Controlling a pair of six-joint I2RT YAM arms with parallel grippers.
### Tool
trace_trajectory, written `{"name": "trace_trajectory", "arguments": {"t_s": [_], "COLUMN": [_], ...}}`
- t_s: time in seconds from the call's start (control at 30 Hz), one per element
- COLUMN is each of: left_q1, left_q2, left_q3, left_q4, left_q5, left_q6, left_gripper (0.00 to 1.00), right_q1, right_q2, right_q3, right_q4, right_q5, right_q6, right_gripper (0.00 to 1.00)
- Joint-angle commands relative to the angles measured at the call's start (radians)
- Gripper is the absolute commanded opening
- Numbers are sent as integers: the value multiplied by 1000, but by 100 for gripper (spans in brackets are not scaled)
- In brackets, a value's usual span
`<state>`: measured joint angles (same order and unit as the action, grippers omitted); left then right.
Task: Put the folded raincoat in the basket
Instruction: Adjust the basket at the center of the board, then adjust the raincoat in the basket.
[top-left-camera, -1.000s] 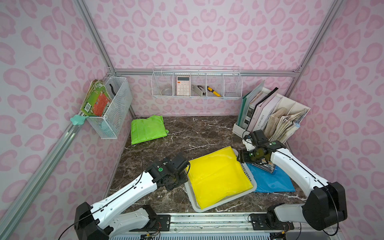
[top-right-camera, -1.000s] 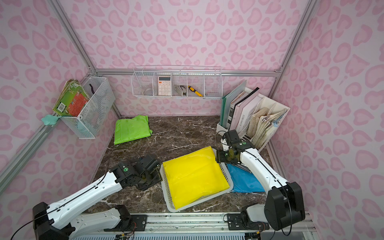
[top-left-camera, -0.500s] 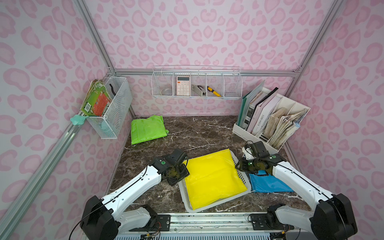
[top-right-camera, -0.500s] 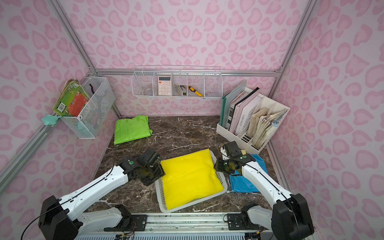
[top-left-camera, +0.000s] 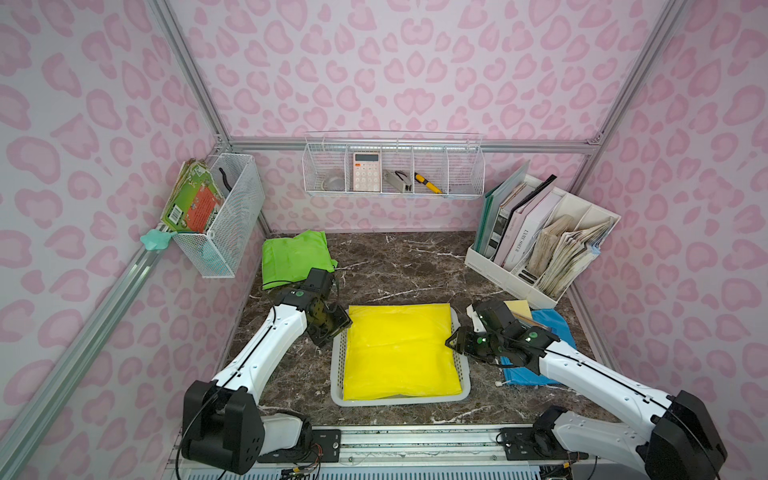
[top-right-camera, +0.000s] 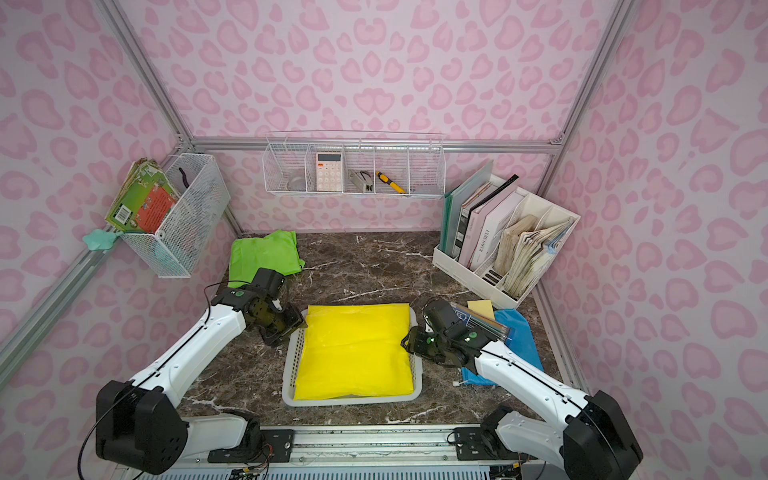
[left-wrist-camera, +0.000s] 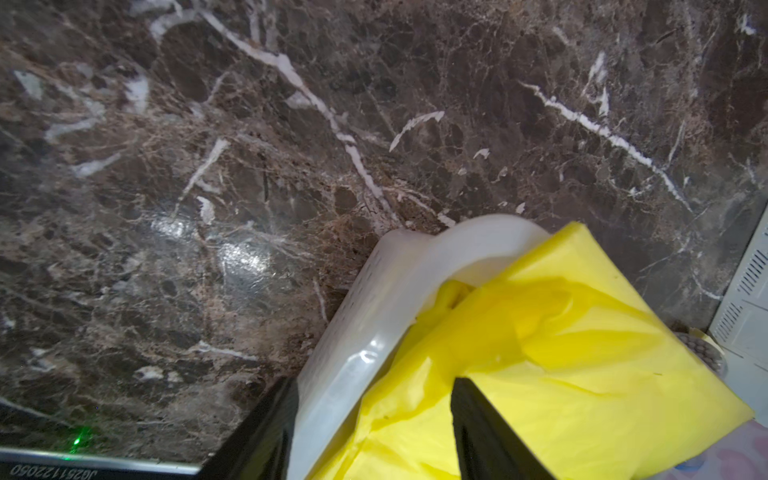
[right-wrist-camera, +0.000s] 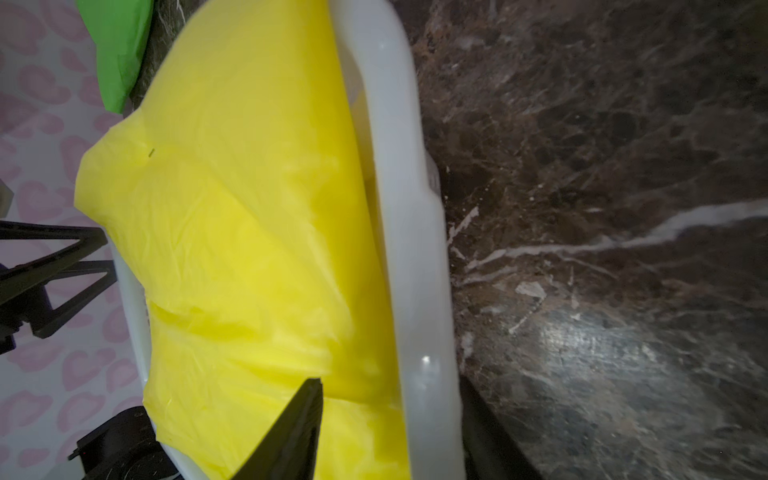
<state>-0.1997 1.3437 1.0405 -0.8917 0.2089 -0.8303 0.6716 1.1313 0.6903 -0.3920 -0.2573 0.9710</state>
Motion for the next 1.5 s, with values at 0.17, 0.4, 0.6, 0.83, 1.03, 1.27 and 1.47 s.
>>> {"name": "trace_trajectory", "arguments": {"t_s": [0.17, 0.4, 0.6, 0.83, 1.03, 1.27, 1.47], "left_q1": [48, 82, -6, -69, -113, -111, -103], "left_q2": [-35, -43, -51, 98, 244, 302, 290], "left_q3": [91, 181, 196, 233, 264, 195, 170], "left_q4": [-61, -143, 31, 147, 159, 135, 64], "left_q5": [83, 133, 324, 376, 290, 220, 110], "left_q6": [84, 138, 186, 131, 125, 130, 145], "left_gripper": [63, 58, 48, 36, 30, 27, 28], "right_q1": [-161, -248, -279, -190, -93, -88, -113], "right_q2": [31, 82, 108, 229, 404, 486, 518], "right_q3": [137, 177, 208, 327, 395, 374, 371], "right_q4": [-38, -93, -18, 55, 140, 159, 133], "right_q5": [-53, -74, -110, -160, -236, -197, -150], "right_q6": [-167, -280, -334, -322, -268, -287, -336], "right_gripper": [64, 67, 63, 39, 30, 29, 30]}}
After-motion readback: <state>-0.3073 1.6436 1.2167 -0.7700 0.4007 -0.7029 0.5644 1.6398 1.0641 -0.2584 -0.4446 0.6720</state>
